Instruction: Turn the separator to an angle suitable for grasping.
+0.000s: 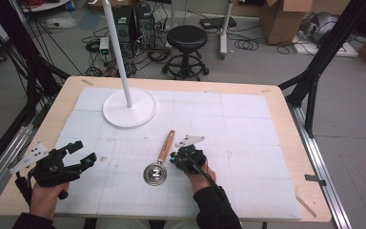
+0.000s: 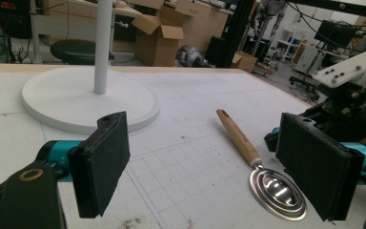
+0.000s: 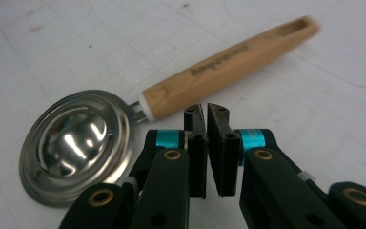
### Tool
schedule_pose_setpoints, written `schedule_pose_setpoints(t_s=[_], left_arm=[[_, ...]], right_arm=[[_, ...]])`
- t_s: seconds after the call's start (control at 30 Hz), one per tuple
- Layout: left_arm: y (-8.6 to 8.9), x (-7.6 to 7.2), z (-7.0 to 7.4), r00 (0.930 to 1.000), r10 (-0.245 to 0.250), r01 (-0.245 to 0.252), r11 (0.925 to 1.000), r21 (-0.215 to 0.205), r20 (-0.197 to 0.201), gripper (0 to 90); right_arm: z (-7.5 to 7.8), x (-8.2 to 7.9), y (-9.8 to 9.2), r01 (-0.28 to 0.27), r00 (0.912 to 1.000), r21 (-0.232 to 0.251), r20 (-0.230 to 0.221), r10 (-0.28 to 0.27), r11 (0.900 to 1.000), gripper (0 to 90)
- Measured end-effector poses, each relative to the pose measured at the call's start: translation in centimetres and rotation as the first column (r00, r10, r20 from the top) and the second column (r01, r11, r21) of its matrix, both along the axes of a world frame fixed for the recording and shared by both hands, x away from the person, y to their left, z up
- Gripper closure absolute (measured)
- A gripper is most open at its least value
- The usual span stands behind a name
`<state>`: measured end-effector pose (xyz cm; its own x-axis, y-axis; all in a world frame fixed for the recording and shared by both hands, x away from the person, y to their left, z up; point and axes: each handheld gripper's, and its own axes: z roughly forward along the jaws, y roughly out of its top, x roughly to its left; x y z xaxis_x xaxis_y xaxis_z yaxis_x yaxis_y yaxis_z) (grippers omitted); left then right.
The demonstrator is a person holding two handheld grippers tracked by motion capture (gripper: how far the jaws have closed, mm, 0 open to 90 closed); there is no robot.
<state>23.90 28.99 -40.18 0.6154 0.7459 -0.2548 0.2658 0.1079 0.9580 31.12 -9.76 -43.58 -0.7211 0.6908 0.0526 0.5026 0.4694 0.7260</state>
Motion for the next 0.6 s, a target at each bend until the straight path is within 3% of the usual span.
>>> schedule_pose_setpoints(t_s=[0.13,0.6], left_arm=[[-0.1,0.1,0.0,1.0,-0.006,0.006,1.0,0.0,-0.003,19.2],[0.0,0.3,-0.1,0.9999,0.001,-0.001,1.0,0.004,-0.014,19.4]], right_arm=[[-0.7,0.0,1.5,-0.031,0.9995,-0.031,0.004,0.031,0.999,86.3],[-0.6,-0.2,3.6,-0.082,0.9966,-0.001,0.007,0.082,0.997,88.7]])
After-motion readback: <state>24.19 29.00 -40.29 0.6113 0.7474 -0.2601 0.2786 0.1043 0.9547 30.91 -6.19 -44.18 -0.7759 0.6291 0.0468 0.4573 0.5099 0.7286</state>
